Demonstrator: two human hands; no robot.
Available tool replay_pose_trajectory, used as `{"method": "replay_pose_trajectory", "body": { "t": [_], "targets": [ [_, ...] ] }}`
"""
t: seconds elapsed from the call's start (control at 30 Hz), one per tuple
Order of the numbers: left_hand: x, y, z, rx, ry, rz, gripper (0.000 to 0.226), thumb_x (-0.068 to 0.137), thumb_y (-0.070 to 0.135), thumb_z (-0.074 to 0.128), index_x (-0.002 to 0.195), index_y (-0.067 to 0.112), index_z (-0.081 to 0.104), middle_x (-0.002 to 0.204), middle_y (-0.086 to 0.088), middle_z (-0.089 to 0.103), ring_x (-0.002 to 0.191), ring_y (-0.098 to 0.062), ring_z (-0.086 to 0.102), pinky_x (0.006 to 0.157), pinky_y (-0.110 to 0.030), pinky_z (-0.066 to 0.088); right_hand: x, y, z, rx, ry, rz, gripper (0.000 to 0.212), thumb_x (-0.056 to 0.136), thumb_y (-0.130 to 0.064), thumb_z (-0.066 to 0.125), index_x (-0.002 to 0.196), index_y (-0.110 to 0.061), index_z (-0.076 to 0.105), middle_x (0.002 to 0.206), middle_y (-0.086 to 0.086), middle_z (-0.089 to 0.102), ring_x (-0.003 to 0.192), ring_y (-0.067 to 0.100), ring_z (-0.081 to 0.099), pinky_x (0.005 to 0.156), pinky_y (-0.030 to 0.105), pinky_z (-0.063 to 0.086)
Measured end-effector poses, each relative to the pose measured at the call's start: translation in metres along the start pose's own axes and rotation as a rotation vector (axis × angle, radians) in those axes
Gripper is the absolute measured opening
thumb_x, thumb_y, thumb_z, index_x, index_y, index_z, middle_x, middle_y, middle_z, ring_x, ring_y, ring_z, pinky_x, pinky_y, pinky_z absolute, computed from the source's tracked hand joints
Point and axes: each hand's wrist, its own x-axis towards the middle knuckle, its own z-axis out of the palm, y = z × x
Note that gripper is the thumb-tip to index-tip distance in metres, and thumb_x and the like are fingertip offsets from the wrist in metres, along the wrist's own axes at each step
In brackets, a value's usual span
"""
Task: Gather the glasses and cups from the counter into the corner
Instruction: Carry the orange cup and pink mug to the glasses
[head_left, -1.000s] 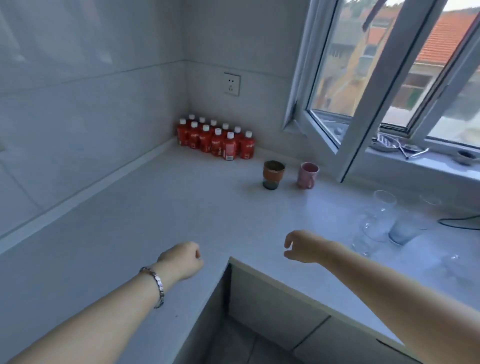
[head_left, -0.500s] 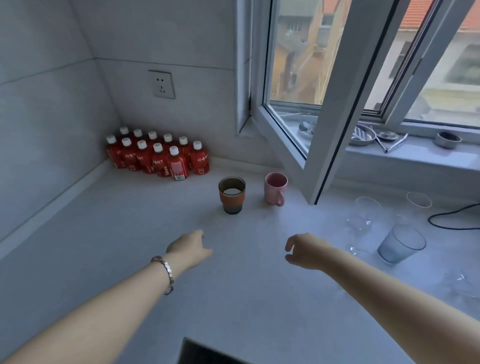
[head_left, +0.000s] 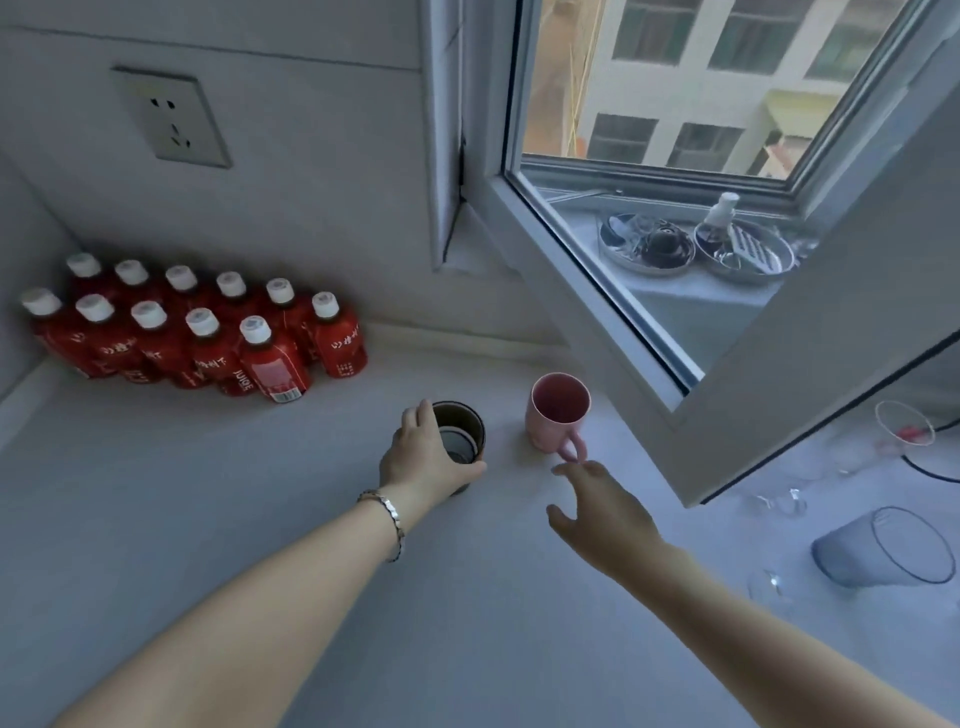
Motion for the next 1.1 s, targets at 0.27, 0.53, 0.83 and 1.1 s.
{"method": "replay_pose_trajectory", "body": {
  "t": [0.27, 0.53, 0.83, 1.1],
  "targets": [
    [-0.008, -0.031, -0.006, -0.010, 0.014, 0.015, 0.105, 0.063, 0.052, 0.076, 0.145, 0.020, 0.019, 0.148, 0.001, 0.031, 0.132, -0.021, 0.042, 0.098, -0.036, 0.044, 0.078, -0.018, 0.021, 0.083, 0.265, 0.168, 0.082, 0.087, -0.036, 0.060, 0.150, -0.020, 0.011, 0.157, 0.021, 0.000, 0.145, 0.035, 0.005, 0.119, 0.043, 0.015],
    [-0.012, -0.056, -0.023, -0.006, 0.033, -0.004, 0.101, 0.062, 0.049, 0.077, 0.143, 0.022, 0.023, 0.147, 0.004, 0.033, 0.131, -0.018, 0.043, 0.098, -0.034, 0.044, 0.099, -0.013, 0.032, 0.160, 0.323, 0.248, 0.089, 0.082, -0.032, 0.067, 0.150, -0.023, 0.010, 0.144, 0.016, 0.024, 0.127, 0.033, 0.038, 0.099, 0.045, 0.047],
    [-0.036, -0.059, -0.047, -0.008, 0.032, -0.007, 0.103, 0.063, 0.051, 0.076, 0.144, 0.022, 0.021, 0.148, 0.006, 0.030, 0.132, -0.017, 0.042, 0.100, -0.034, 0.043, 0.033, -0.018, 0.022, 0.076, 0.045, 0.105, 0.088, 0.064, -0.037, 0.077, 0.138, -0.029, 0.031, 0.119, 0.002, 0.036, 0.092, 0.021, 0.052, 0.070, 0.026, 0.046],
    [-0.144, -0.072, -0.066, -0.043, 0.180, -0.046, 0.102, 0.059, 0.053, 0.077, 0.143, 0.026, 0.024, 0.144, 0.010, 0.035, 0.129, -0.013, 0.045, 0.100, -0.031, 0.044, -0.040, -0.056, -0.007, 0.045, -0.028, -0.177, 0.090, 0.065, -0.043, 0.076, 0.139, -0.030, 0.027, 0.132, -0.003, 0.034, 0.107, 0.024, 0.058, 0.083, 0.028, 0.049]
  ]
}}
